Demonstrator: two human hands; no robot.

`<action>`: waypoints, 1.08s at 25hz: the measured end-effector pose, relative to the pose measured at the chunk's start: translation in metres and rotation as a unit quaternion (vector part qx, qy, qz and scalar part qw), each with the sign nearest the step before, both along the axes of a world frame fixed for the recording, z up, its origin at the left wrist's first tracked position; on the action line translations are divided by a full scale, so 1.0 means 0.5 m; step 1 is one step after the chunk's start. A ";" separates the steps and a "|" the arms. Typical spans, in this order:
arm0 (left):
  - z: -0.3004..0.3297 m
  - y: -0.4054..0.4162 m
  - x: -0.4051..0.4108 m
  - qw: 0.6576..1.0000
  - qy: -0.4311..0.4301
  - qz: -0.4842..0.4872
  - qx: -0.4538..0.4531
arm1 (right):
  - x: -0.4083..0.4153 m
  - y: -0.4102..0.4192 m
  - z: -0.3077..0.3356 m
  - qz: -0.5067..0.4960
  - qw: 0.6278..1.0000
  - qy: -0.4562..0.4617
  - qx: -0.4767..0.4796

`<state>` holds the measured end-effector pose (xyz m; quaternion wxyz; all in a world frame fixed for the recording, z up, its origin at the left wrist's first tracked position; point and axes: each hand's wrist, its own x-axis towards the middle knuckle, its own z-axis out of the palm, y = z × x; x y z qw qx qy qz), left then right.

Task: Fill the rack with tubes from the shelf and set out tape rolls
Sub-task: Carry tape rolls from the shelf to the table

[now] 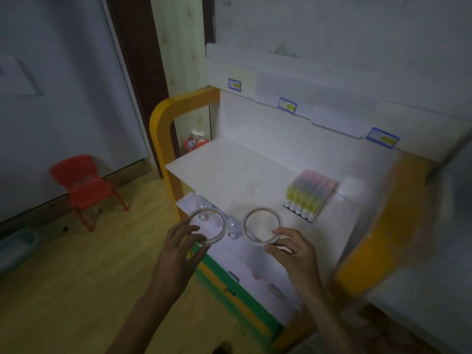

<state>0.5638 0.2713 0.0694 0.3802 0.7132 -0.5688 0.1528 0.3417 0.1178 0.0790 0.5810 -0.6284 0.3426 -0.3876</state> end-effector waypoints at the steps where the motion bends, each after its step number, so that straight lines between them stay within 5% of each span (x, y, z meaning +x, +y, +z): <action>1: 0.001 -0.027 0.034 1.000 0.000 -0.013 0.003 | 0.029 -0.017 -0.001 -0.014 1.000 -0.009 0.009; 15: -0.008 -0.443 0.356 0.980 0.042 -0.192 0.036 | 0.275 -0.235 -0.026 -0.207 0.978 0.006 0.011; 27: -0.104 -0.686 0.381 0.905 0.064 -0.398 0.139 | 0.377 -0.304 -0.091 -0.365 0.925 0.081 0.065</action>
